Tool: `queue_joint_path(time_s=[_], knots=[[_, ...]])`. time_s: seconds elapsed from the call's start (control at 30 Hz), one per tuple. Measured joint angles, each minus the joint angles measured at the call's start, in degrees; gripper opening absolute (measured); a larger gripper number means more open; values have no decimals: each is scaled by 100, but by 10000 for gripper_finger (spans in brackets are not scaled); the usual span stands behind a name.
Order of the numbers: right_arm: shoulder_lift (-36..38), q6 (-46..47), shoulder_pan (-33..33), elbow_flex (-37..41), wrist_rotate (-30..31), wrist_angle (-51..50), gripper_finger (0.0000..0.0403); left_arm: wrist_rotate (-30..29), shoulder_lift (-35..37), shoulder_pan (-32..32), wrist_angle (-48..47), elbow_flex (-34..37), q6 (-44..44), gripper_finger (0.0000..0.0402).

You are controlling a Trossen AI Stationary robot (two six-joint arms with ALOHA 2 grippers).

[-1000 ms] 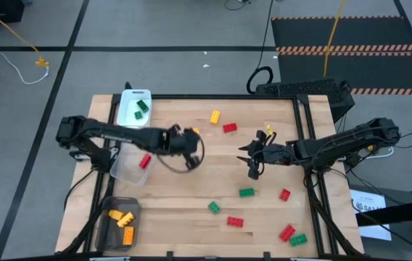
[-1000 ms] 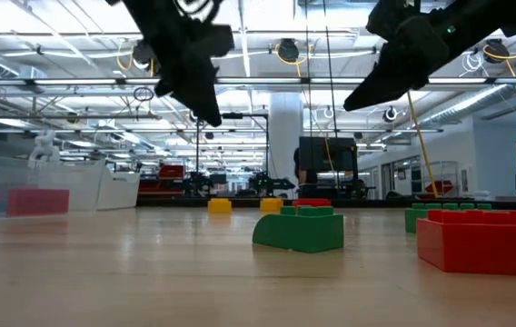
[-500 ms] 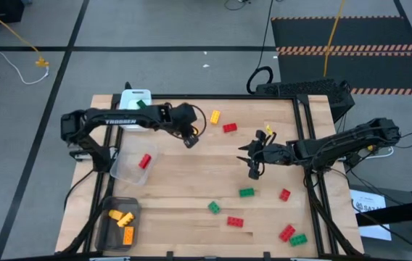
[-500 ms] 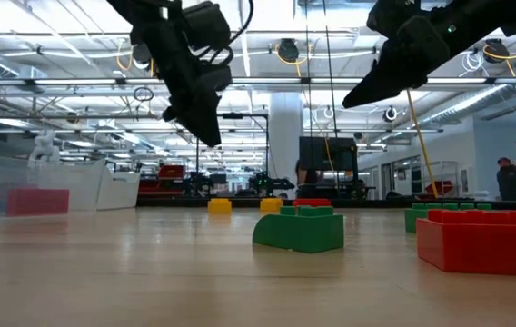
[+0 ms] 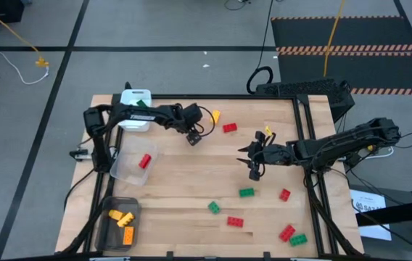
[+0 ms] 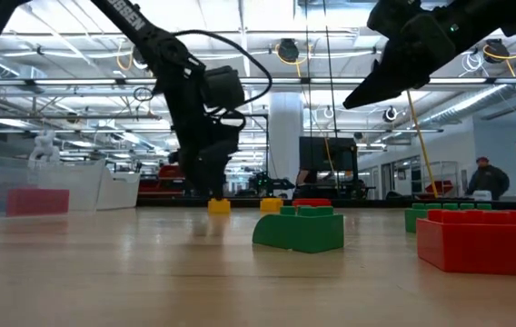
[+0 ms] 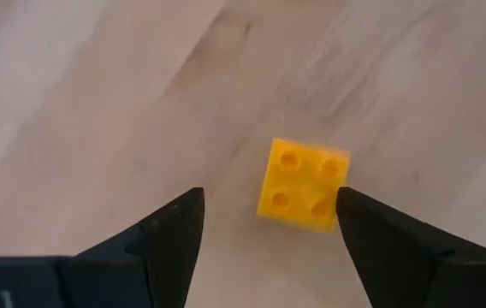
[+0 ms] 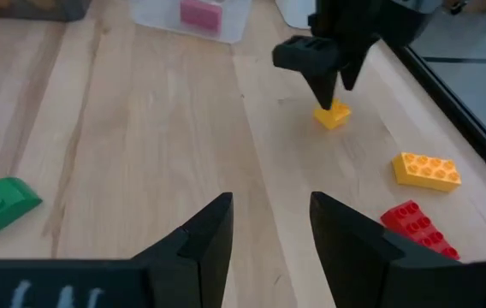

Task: Sort & place blocks by color
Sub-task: Put the bottom yellow game piece into the black bin

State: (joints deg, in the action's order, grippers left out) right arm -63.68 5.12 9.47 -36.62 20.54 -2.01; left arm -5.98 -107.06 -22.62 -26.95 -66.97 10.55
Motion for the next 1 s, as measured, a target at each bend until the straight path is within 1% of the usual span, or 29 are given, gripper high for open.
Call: queue_joint_path(time_s=[0.13, 0.37, 0.53, 0.63, 0.83, 0.87, 1.0], knots=[[2, -45, 0, 72, 4, 56, 151, 216, -139, -52, 64, -5, -118, 269], [2, -34, 0, 261, 12, 127, 151, 250, -263, -17, 148, -2, -187, 269], [2, -28, 0, 264, 13, 192, 151, 251, -283, -13, 72, -2, 1, 263], [2, -28, 0, 264, 13, 208, 151, 257, -282, -13, -62, -2, 71, 237], [2, -26, 0, 264, 13, 205, 151, 268, -273, 3, -155, -6, 141, 151], [2, -26, 0, 264, 13, 207, 151, 259, -269, 16, -169, -6, 147, 144], [2, -29, 0, 264, 13, 206, 151, 379, -138, 20, -444, 2, 201, 143]])
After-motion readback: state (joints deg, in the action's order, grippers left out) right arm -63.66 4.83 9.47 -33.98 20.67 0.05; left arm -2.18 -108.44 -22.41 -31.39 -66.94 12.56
